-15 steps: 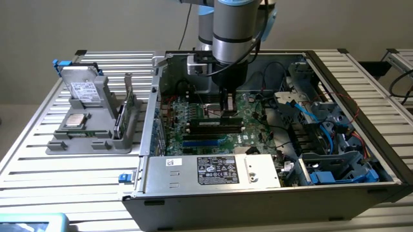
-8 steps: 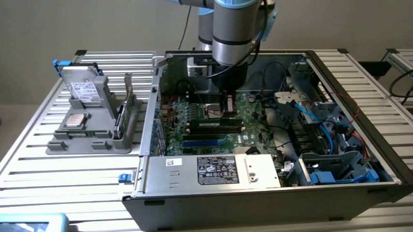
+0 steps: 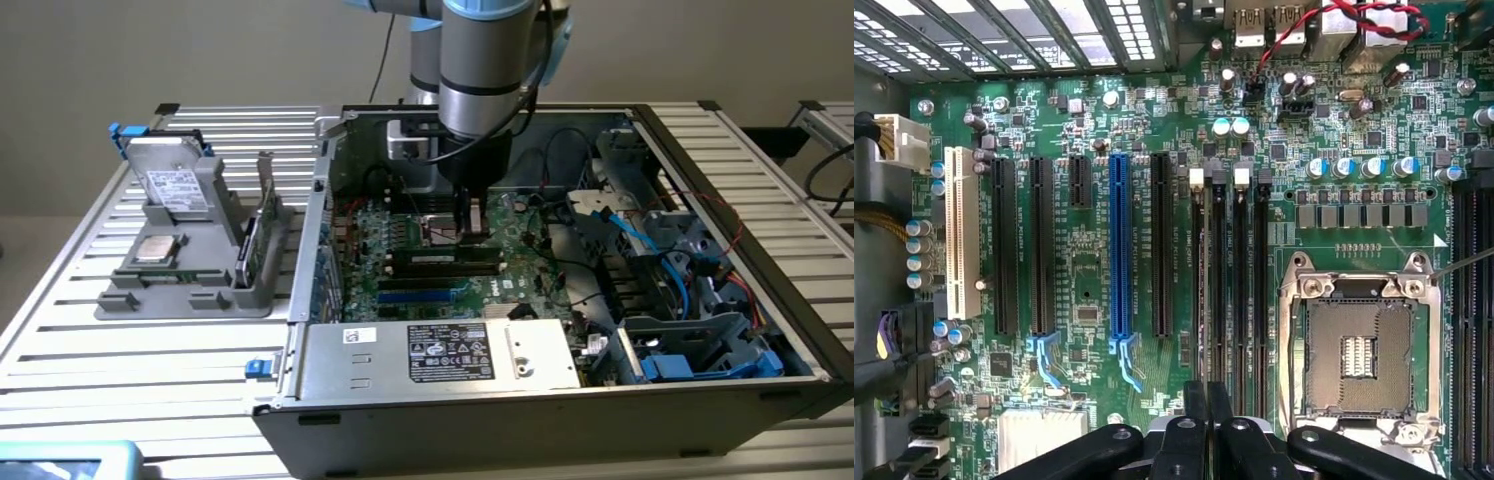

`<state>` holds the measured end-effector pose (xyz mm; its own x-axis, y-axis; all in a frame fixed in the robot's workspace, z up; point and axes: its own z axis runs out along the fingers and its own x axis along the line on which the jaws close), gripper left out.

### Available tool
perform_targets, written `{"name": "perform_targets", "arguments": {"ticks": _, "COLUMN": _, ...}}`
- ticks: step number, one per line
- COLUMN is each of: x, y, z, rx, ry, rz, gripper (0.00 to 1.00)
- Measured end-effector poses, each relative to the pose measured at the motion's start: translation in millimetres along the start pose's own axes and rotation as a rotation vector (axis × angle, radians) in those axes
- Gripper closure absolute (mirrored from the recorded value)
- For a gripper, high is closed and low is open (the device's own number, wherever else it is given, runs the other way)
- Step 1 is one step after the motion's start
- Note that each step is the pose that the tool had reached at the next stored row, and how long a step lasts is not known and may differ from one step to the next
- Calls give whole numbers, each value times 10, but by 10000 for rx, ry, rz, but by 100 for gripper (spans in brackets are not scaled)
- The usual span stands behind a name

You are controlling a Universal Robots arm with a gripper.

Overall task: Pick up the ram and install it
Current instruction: 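Insert the ram into the slot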

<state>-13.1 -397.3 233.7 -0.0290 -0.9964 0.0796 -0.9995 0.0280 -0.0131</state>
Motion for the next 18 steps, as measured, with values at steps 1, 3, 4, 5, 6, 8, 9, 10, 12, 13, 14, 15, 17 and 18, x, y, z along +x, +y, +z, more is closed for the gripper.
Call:
{"name": "perform_targets", "arguments": {"ticks": 1, "x": 0, "y": 0, "z": 3, "rx": -1, "ry": 1, "rz": -1, "gripper": 88}}
{"name": "perform_targets", "arguments": {"ticks": 3, "x": 0, "y": 0, "z": 9, "rx": -1, "ry": 3, "rz": -2, "gripper": 88}}
{"name": "perform_targets", "arguments": {"ticks": 4, "x": 0, "y": 0, "z": 9, "rx": -2, "ry": 5, "rz": -2, "gripper": 88}}
{"name": "perform_targets", "arguments": {"ticks": 5, "x": 0, "y": 0, "z": 10, "rx": -2, "ry": 4, "rz": -2, "gripper": 88}}
{"name": "perform_targets", "arguments": {"ticks": 6, "x": 0, "y": 0, "z": 12, "rx": -1, "ry": 2, "rz": -2, "gripper": 88}}
{"name": "perform_targets", "arguments": {"ticks": 8, "x": 2, "y": -1, "z": 13, "rx": 1, "ry": -1, "rz": -1, "gripper": 88}}
{"name": "perform_targets", "arguments": {"ticks": 9, "x": 5, "y": -1, "z": 14, "rx": 1, "ry": -1, "rz": -2, "gripper": 88}}
{"name": "perform_targets", "arguments": {"ticks": 10, "x": 5, "y": -1, "z": 13, "rx": 0, "ry": 0, "rz": -1, "gripper": 88}}
{"name": "perform_targets", "arguments": {"ticks": 12, "x": 6, "y": -1, "z": 13, "rx": 0, "ry": 1, "rz": -1, "gripper": 88}}
{"name": "perform_targets", "arguments": {"ticks": 13, "x": 7, "y": 0, "z": 13, "rx": -1, "ry": 3, "rz": -2, "gripper": 88}}
{"name": "perform_targets", "arguments": {"ticks": 14, "x": 8, "y": 0, "z": 13, "rx": -1, "ry": 1, "rz": -5, "gripper": 88}}
{"name": "perform_targets", "arguments": {"ticks": 15, "x": 8, "y": 0, "z": 13, "rx": 0, "ry": 2, "rz": -9, "gripper": 88}}
{"name": "perform_targets", "arguments": {"ticks": 17, "x": 9, "y": 0, "z": 14, "rx": 1, "ry": 1, "rz": -20, "gripper": 88}}
{"name": "perform_targets", "arguments": {"ticks": 18, "x": 10, "y": 2, "z": 14, "rx": 1, "ry": 1, "rz": -25, "gripper": 88}}
